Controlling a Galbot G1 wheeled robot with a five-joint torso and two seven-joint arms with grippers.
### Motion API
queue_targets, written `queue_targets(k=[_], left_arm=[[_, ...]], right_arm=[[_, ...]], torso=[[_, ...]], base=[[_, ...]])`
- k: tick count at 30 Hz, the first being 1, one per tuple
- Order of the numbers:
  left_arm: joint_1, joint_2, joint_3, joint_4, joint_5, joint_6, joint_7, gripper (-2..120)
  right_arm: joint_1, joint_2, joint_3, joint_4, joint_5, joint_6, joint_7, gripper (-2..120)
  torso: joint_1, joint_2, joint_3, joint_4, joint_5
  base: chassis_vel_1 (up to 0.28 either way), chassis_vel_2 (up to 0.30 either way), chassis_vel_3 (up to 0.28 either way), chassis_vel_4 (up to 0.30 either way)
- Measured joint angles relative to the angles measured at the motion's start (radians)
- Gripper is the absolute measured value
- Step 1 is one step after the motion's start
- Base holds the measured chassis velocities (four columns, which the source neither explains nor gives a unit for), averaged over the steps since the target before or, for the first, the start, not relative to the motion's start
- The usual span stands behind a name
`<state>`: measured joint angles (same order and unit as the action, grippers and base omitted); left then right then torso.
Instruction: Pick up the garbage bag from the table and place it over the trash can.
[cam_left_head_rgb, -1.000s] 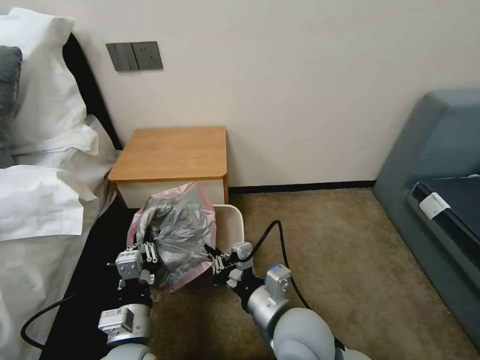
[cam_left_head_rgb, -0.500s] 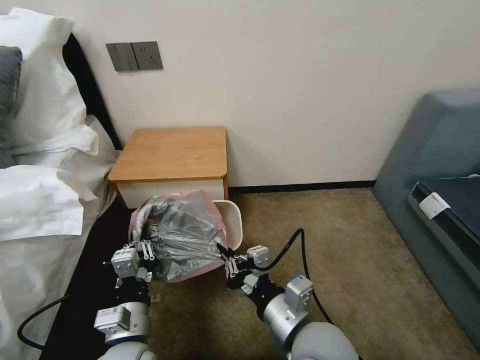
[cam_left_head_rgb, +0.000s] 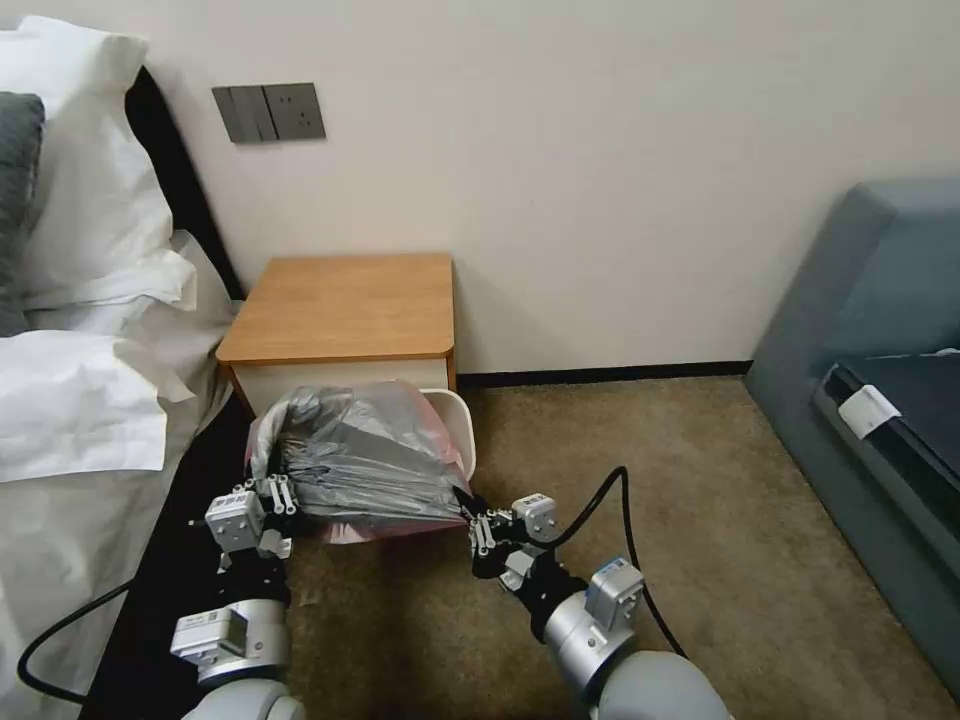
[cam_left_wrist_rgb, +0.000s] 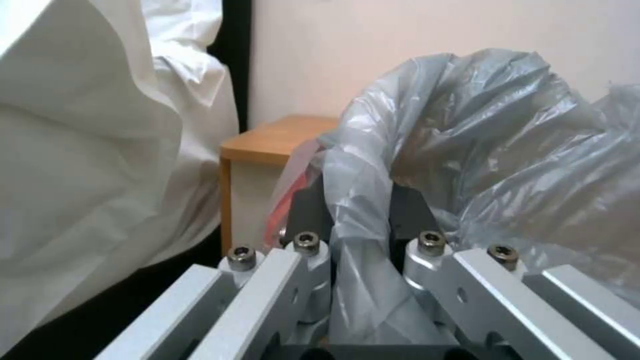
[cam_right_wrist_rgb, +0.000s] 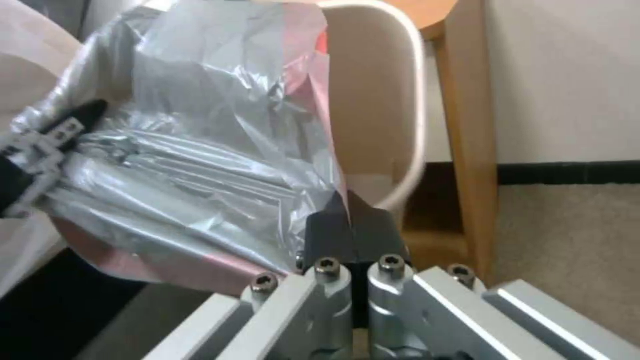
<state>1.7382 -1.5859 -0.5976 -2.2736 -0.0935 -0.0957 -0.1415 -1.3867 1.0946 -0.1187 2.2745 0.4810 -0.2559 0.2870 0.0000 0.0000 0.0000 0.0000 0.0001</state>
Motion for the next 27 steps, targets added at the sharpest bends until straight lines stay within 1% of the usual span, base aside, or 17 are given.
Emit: queue_targets(k=[9,11,13,14,17,18,21,22,23,24,25,26,27], left_arm=[[-0.010,0.001,-0.003,-0.008,-0.034,0.012,0.000,9],[-0.014,0.002,-0.005,-0.008,-0.037,0.015,-0.001,9],[-0.016,0.002,-0.005,-0.008,-0.038,0.016,-0.002,9],[-0.018,0.002,-0.008,-0.007,-0.040,0.017,-0.003,9],[-0.021,0.006,-0.015,0.000,-0.045,0.018,-0.006,9],[-0.021,0.006,-0.015,0.000,-0.045,0.018,-0.006,9],[-0.027,0.016,-0.015,0.014,-0.049,0.018,-0.006,9],[-0.027,0.016,-0.015,0.014,-0.049,0.018,-0.006,9],[-0.028,0.018,-0.014,0.017,-0.049,0.018,-0.005,9],[-0.028,0.018,-0.014,0.017,-0.049,0.018,-0.005,9],[-0.028,0.019,-0.011,0.019,-0.049,0.018,-0.002,9],[-0.028,0.019,-0.011,0.019,-0.049,0.018,-0.002,9],[-0.028,0.019,-0.005,0.020,-0.046,0.015,0.002,9]], right_arm=[[-0.024,-0.008,0.039,-0.016,-0.036,0.018,-0.026,0],[-0.037,-0.013,0.050,-0.016,-0.076,0.029,-0.067,0],[-0.039,-0.014,0.052,-0.015,-0.086,0.032,-0.076,0],[-0.048,-0.016,0.057,-0.011,-0.118,0.041,-0.098,0],[-0.085,-0.032,0.076,0.013,-0.195,0.073,-0.137,14],[-0.085,-0.032,0.076,0.013,-0.195,0.073,-0.137,14],[-0.152,-0.068,0.101,0.063,-0.245,0.109,-0.173,28],[-0.152,-0.068,0.101,0.063,-0.245,0.109,-0.173,28],[-0.172,-0.077,0.109,0.079,-0.259,0.123,-0.180,33],[-0.172,-0.077,0.109,0.079,-0.259,0.123,-0.180,33],[-0.182,-0.083,0.123,0.101,-0.270,0.137,-0.189,43],[-0.182,-0.083,0.123,0.101,-0.270,0.137,-0.189,43],[-0.167,-0.081,0.132,0.107,-0.266,0.141,-0.194,48]], torso=[[0.000,0.000,0.000,0.0000,0.0000],[0.000,0.000,0.000,-0.0001,0.0000],[0.000,0.000,0.000,-0.0001,0.0000],[0.000,0.000,0.000,-0.0001,0.0000],[0.000,0.000,0.000,0.0001,0.0000],[0.000,0.000,0.000,0.0001,0.0000],[0.000,0.000,0.000,0.0000,-0.0002],[0.000,0.000,0.000,0.0000,-0.0002],[0.000,0.000,0.000,-0.0002,-0.0002],[0.000,0.000,0.000,-0.0002,-0.0002],[0.000,0.000,0.000,-0.0003,-0.0002],[0.000,0.000,0.000,-0.0003,-0.0002],[0.000,0.000,0.000,-0.0001,-0.0001]], base=[[0.000,0.000,0.000,0.000],[0.000,0.000,0.000,0.000],[0.000,0.000,0.000,0.000],[0.000,0.000,0.000,0.000],[0.000,0.000,0.000,0.000],[0.000,0.000,0.000,0.000],[0.000,0.000,0.000,0.000],[0.000,0.000,0.000,0.000],[0.000,0.000,0.000,0.000],[0.000,0.000,0.000,0.000],[0.000,0.000,0.000,0.000],[0.000,0.000,0.000,0.000],[0.000,0.000,0.000,0.000]])
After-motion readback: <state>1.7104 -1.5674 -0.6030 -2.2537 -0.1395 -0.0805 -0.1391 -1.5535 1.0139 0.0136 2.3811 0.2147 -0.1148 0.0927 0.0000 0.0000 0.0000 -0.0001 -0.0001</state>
